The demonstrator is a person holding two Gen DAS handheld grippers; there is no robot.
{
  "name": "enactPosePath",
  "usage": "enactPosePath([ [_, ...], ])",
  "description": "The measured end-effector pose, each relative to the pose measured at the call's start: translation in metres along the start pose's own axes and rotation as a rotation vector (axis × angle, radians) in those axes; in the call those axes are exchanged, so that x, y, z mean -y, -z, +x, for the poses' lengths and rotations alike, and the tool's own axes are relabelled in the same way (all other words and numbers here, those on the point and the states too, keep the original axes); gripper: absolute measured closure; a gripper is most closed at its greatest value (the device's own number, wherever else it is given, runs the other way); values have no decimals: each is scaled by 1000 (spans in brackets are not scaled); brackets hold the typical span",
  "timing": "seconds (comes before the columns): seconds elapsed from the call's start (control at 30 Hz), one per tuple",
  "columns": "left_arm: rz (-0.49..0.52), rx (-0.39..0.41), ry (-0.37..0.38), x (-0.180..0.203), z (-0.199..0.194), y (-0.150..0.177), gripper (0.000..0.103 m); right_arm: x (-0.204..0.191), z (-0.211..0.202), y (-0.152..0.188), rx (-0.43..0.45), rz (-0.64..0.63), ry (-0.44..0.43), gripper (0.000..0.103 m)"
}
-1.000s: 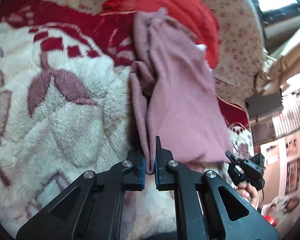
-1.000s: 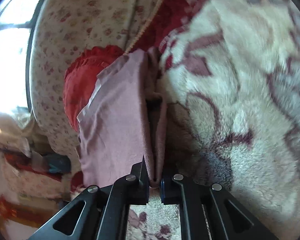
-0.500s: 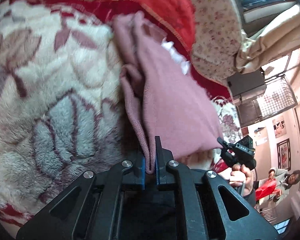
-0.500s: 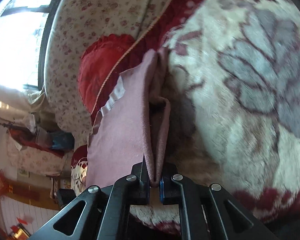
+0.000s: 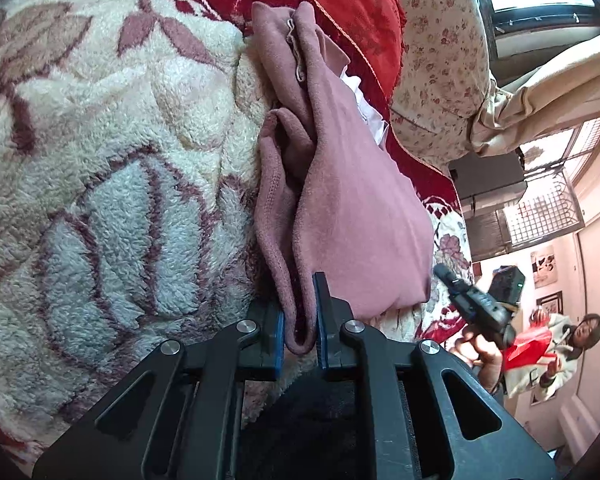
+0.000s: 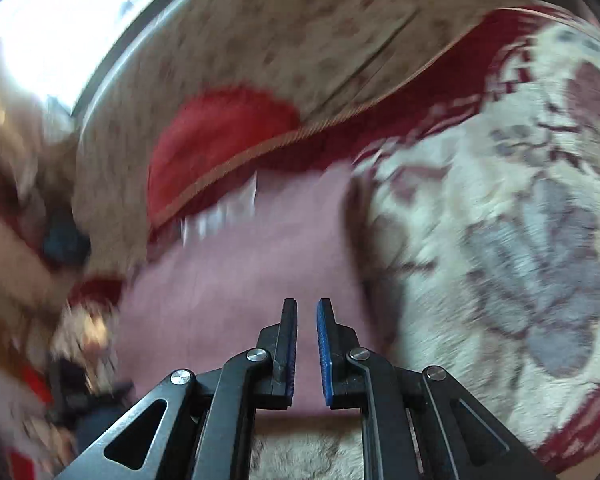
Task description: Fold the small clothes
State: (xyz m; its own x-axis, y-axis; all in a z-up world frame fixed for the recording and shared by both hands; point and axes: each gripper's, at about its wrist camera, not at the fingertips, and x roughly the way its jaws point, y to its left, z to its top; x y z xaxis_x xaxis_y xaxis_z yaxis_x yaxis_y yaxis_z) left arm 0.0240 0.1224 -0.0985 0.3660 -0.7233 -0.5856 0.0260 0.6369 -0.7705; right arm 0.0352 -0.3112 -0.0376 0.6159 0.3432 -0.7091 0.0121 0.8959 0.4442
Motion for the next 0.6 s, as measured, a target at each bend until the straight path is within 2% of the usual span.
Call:
enactPosePath([
  [0.1, 11, -9, -11, 3, 3, -2, 92, -6, 33, 14, -153, -76, 99, 94],
  [0.17, 31, -16, -32, 7, 4, -3, 92, -7, 32, 17, -115, -99, 105, 93],
  [0.23, 45, -24, -48, 10, 6, -4, 92, -8, 33, 19, -113, -118, 100, 88],
  [0.3, 45, -27, -55, 12, 7, -4, 92, -12, 36, 20, -106, -117, 78, 73],
  [0.37, 41, -25, -59, 12, 7, -3, 92, -18, 38, 22, -104, -134, 65, 63],
  [0.43, 39, -22, -60, 13, 8, -3, 91, -24, 39, 27, -104, -175, 85, 59],
  [0.5, 36, -20, -63, 14, 9, -3, 90, -32, 39, 26, -112, -211, 96, 48],
  [0.6, 32, -21, -68, 18, 11, -3, 90, -37, 41, 27, -120, -239, 103, 44],
])
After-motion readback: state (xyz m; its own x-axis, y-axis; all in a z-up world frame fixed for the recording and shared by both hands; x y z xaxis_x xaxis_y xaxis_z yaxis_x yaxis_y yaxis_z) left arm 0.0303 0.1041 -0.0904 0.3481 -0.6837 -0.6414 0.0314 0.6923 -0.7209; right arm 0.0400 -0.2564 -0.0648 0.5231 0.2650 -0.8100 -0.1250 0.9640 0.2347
